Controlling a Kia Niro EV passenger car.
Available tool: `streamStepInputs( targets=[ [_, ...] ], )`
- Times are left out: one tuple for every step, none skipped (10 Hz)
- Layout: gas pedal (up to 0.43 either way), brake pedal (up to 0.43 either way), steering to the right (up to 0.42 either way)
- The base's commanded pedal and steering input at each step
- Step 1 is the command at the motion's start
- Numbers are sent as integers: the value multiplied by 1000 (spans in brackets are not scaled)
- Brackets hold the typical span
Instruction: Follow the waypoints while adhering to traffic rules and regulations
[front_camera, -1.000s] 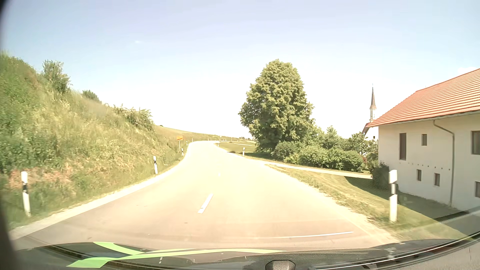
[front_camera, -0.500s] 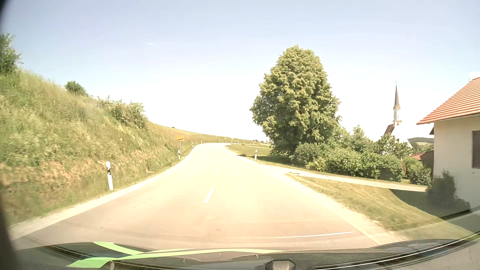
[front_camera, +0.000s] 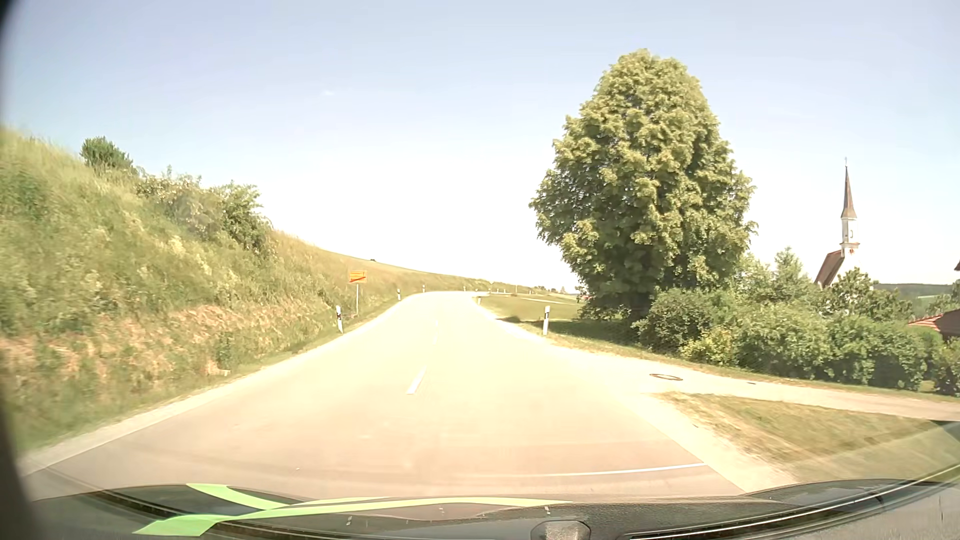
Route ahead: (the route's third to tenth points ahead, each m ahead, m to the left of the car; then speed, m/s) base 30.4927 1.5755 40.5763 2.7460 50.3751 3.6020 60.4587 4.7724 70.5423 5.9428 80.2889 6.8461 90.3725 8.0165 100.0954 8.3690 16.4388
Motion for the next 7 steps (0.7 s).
streamStepInputs(
  targets=[
    [461, 0, -33],
    [461, 0, -33],
    [449, 0, -33],
    [398, 0, -33],
    [378, 0, -33],
    [370, 0, -33],
    [370, 0, -33]
  ],
)
